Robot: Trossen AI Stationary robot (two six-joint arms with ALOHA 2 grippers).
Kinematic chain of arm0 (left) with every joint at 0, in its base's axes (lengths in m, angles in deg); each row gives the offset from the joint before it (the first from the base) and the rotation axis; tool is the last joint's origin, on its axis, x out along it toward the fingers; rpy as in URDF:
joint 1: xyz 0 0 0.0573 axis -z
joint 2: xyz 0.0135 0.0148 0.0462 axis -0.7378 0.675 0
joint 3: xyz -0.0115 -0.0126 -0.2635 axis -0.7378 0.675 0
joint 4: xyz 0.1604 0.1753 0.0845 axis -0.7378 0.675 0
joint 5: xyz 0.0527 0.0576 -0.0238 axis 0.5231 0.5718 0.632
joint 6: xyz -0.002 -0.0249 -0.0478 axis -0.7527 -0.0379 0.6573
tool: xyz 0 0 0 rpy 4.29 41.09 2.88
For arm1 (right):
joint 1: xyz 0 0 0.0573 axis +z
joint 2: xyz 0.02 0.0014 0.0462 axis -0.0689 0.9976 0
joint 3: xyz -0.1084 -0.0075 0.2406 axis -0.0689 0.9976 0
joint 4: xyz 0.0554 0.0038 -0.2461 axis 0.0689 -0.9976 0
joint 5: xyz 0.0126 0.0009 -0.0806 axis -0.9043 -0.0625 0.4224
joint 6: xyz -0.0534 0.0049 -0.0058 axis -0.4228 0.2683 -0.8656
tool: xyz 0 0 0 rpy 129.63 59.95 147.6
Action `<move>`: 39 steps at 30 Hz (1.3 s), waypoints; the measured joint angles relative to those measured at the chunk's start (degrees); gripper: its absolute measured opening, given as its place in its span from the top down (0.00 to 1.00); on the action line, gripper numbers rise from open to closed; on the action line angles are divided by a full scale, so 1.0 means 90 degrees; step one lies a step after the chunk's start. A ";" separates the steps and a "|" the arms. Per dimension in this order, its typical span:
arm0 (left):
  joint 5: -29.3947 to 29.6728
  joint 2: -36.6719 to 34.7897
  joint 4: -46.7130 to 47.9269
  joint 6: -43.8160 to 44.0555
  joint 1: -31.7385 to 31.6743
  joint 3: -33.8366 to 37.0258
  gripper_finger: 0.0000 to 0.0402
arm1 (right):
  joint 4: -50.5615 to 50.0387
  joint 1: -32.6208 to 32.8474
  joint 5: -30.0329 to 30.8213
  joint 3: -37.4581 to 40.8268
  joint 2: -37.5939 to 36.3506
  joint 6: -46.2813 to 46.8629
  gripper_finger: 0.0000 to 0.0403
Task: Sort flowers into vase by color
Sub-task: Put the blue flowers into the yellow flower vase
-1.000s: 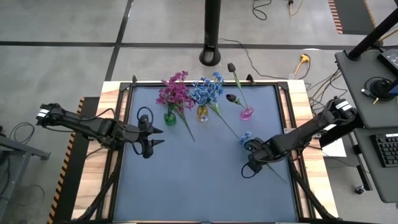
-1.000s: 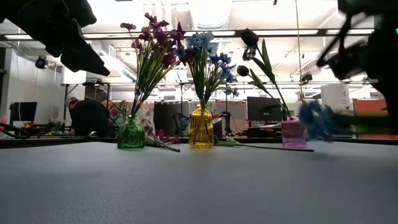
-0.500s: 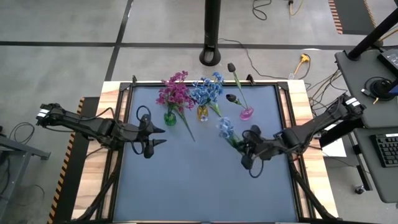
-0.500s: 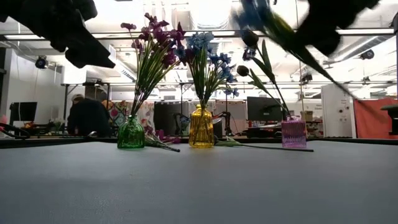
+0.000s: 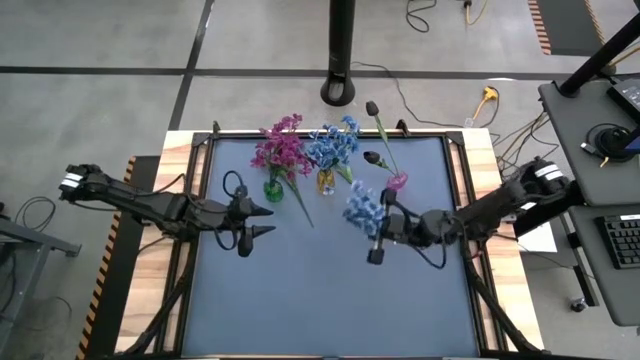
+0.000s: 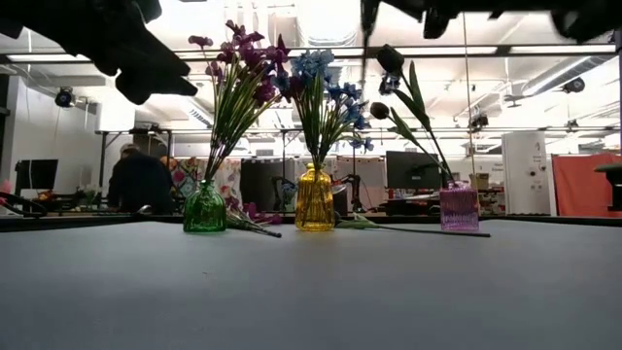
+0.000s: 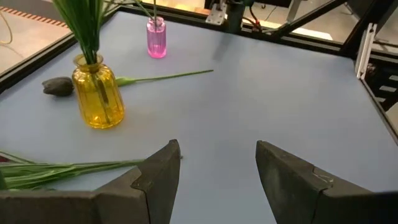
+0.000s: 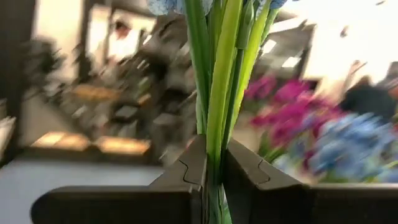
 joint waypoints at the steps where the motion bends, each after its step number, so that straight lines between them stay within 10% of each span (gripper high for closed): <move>1: 0.0000 0.0076 -0.0052 0.0000 0.0000 0.0001 0.52 | 0.0596 -0.0127 -0.0001 0.0064 0.0199 -0.0217 0.93; 7: 0.0005 0.0407 -0.0284 0.0000 0.0000 0.0002 0.52 | 0.2787 -0.0835 -0.0291 -0.0004 0.1403 -0.0960 0.93; 39: 0.0833 0.0446 -0.0518 -0.0331 0.0000 0.0002 0.52 | 0.2759 -0.2372 -0.0664 -0.0953 0.2581 -0.0612 0.93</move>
